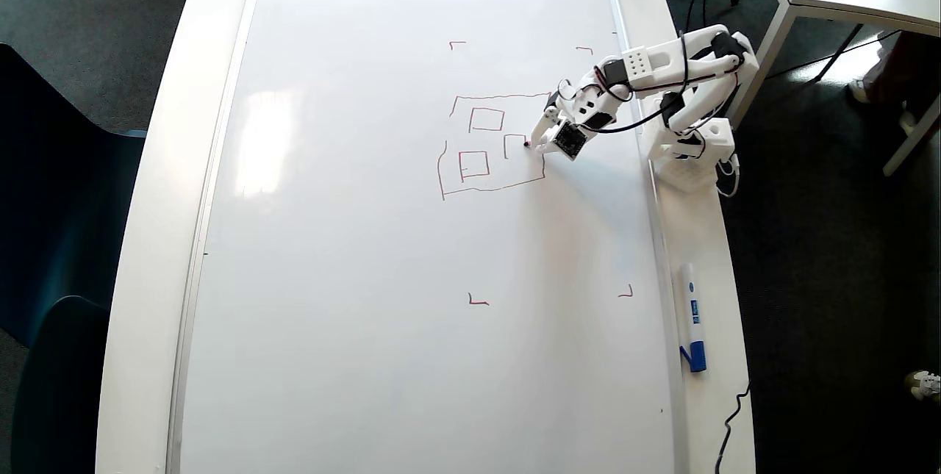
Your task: Draw on a whiteboard a robot head using a pen attached to the gripper
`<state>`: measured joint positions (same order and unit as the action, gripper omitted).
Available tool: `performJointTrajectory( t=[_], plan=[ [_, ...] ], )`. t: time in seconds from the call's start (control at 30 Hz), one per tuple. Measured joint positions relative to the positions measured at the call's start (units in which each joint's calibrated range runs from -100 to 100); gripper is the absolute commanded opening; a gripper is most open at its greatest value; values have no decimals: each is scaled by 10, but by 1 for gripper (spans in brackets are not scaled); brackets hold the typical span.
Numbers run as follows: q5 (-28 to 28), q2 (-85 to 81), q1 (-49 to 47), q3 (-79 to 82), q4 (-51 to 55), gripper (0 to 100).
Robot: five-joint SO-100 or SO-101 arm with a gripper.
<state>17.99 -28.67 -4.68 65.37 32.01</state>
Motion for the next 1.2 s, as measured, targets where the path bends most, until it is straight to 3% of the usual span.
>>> performJointTrajectory(
  t=[1.2],
  plan=[
    [0, 125, -23, -129, -31, 1]
  ],
)
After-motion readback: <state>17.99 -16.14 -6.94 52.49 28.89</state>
